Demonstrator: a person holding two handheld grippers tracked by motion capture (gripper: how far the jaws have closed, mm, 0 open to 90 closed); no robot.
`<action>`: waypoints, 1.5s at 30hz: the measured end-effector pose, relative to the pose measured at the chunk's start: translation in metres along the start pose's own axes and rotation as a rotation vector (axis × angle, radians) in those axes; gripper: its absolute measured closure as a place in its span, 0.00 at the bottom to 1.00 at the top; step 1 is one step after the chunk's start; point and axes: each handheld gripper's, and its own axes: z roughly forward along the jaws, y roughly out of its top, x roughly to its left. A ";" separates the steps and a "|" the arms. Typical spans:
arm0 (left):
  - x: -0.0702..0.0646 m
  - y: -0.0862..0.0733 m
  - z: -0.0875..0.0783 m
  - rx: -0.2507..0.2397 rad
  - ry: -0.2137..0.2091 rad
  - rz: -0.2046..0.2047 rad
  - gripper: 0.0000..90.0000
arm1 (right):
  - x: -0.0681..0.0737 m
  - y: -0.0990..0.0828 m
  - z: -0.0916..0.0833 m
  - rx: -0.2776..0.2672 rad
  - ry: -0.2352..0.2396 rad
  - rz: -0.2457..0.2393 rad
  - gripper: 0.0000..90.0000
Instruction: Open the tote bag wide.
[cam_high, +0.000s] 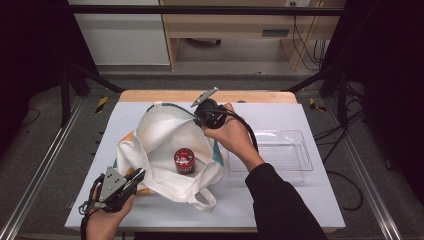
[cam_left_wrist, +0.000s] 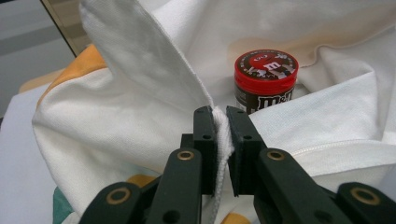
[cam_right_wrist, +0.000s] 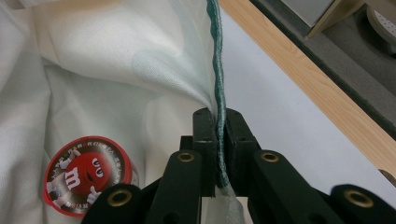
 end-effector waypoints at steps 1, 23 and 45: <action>-0.001 0.000 0.000 0.001 -0.001 0.002 0.92 | -0.001 0.000 0.000 -0.003 0.001 0.004 0.95; 0.001 -0.016 0.003 0.088 -0.034 0.021 0.93 | -0.025 -0.031 0.036 0.098 -0.025 0.041 0.95; 0.005 -0.029 -0.008 0.134 -0.037 0.049 0.94 | -0.030 -0.038 0.032 0.108 -0.044 0.040 0.95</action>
